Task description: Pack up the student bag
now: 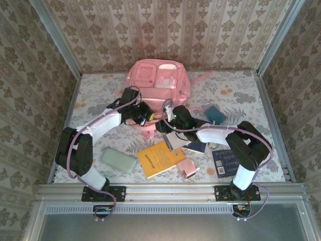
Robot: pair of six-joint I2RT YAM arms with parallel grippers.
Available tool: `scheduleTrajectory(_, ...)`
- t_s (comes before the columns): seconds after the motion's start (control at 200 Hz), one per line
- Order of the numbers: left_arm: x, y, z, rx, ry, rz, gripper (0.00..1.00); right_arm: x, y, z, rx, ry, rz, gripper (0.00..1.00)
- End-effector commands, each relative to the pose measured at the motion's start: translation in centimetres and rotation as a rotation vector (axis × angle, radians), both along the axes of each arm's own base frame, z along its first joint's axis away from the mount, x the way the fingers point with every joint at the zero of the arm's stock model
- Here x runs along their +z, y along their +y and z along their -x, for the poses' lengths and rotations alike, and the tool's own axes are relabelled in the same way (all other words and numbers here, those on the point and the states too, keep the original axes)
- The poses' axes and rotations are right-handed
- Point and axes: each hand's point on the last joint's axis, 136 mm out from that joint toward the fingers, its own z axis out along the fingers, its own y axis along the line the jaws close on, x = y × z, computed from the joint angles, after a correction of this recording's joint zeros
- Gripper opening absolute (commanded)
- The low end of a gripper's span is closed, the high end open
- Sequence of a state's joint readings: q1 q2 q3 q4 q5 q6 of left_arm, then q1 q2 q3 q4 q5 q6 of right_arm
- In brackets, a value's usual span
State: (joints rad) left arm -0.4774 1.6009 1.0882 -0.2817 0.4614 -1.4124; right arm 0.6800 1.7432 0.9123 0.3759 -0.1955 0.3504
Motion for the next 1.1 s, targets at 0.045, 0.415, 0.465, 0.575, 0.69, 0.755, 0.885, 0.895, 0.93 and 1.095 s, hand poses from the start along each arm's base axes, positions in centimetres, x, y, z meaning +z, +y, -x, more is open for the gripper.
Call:
scheduleTrajectory(0.045, 3.9, -1.3, -0.5, -0.022, -0.080, 0.085, 0.00, -0.8, -0.9, -1.8, -0.070, -0.025, 0.093, 0.40)
scheduleTrajectory(0.415, 3.7, -0.6, -0.4, -0.026, -0.082, 0.057, 0.00, -0.9, -0.6, -1.1, -0.021, -0.028, 0.097, 0.00)
scheduleTrajectory(0.465, 3.5, -0.3, -0.3, -0.031, -0.083, 0.042, 0.00, -0.6, -0.8, -1.0, -0.017, -0.039, 0.109, 0.00)
scheduleTrajectory(0.575, 3.2, 0.5, -0.1, -0.042, -0.087, 0.005, 0.00, 0.0, -1.6, -1.0, -0.013, -0.048, 0.135, 0.00)
scheduleTrajectory(0.69, 3.1, 0.7, 0.3, -0.055, -0.091, -0.009, 0.00, -0.1, -2.6, -1.3, -0.007, -0.020, 0.150, 0.00)
scheduleTrajectory(0.755, 3.1, 1.0, 0.5, -0.059, -0.095, -0.023, 0.00, -0.4, -3.0, -1.4, 0.002, 0.000, 0.160, 0.00)
scheduleTrajectory(0.885, 3.5, 2.5, -0.1, -0.028, -0.110, -0.037, 0.00, -0.7, -3.7, -1.8, 0.004, 0.029, 0.177, 0.00)
scheduleTrajectory(0.895, 3.6, 2.5, -0.1, -0.026, -0.114, -0.037, 0.00, -0.7, -3.8, -1.9, 0.004, 0.029, 0.177, 0.00)
scheduleTrajectory(0.93, 3.8, 2.7, -0.1, -0.026, -0.120, -0.040, 0.00, -0.7, -4.0, -2.0, 0.001, 0.033, 0.175, 0.00)
scheduleTrajectory(1.095, 4.0, 3.9, 0.1, -0.028, -0.142, -0.107, 0.00, 0.2, -3.9, -1.5, 0.067, 0.079, 0.123, 0.00)
